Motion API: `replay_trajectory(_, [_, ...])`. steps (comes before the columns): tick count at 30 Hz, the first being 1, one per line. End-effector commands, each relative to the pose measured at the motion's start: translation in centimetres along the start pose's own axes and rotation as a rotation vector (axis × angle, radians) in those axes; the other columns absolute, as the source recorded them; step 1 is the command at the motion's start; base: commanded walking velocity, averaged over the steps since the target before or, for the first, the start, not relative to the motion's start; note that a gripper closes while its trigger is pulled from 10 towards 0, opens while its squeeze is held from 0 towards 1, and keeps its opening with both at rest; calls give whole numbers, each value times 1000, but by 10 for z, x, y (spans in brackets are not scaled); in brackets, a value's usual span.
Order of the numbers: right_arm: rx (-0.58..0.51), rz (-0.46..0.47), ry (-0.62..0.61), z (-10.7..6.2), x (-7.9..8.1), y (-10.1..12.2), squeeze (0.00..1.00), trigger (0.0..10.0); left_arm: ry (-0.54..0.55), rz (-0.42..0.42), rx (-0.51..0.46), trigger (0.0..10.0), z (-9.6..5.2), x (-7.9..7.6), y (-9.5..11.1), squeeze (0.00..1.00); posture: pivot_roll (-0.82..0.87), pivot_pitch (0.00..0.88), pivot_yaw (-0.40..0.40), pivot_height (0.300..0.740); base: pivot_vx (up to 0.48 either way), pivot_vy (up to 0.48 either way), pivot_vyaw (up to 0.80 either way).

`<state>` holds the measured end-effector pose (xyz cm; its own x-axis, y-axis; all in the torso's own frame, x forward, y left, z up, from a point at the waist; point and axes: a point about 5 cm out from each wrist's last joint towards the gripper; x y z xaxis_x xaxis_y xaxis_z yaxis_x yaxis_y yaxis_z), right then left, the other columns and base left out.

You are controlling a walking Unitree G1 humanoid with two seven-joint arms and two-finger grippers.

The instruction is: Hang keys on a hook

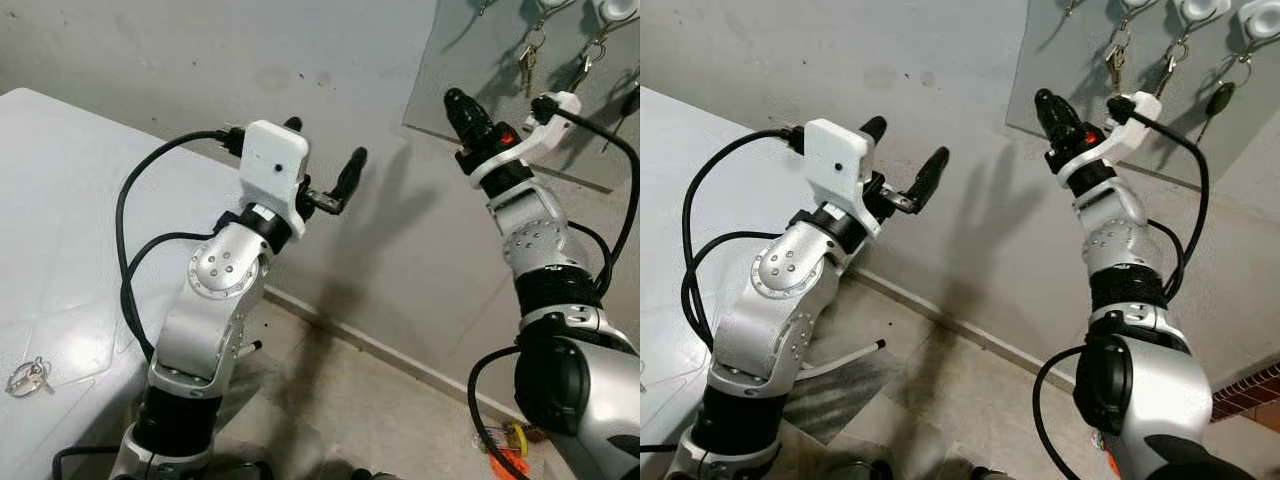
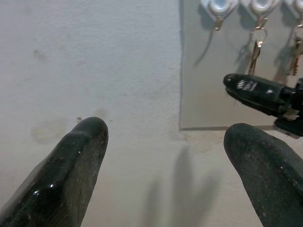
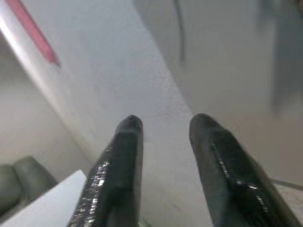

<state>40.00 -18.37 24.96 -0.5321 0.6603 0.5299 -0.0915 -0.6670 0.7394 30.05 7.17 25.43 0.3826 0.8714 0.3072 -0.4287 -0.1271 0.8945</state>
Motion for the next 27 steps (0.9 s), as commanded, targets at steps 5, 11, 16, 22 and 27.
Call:
replay_trajectory(5, [25,-51,-34,-15,-5,-17,1000,10000,105,-7,55,10000,-11,7,-17,0,-39,159,-23,740,0,0,0])
replay_trajectory(11, [32,-120,-145,-42,-15,-41,1000,10000,229,-70,174,10000,-31,15,-51,0,-42,148,-19,740,0,0,0])
replay_trajectory(16, [52,-205,-203,-69,-16,-63,0,10000,305,-120,260,10000,-53,17,-78,0,-45,135,-16,740,0,0,0])
replay_trajectory(22, [113,-251,-265,-100,-15,-87,0,10000,378,-203,318,10000,-77,22,-100,0,-47,118,-14,740,0,0,0])
replay_trajectory(27, [139,-309,-346,-117,-19,-94,0,10000,407,-189,360,10000,-91,25,-112,0,-47,107,-17,740,0,0,0])
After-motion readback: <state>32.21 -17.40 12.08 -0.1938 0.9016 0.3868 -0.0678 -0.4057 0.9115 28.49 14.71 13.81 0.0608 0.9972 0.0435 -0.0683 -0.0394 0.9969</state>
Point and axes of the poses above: a point about 5 cm out from each wrist's last joint towards the gripper, its own z axis pointing out of the wrist towards the gripper, its own y axis along the axis of the wrist's last joint, x = y × z, and after that the axes turned 10 degrees about z, right-handed
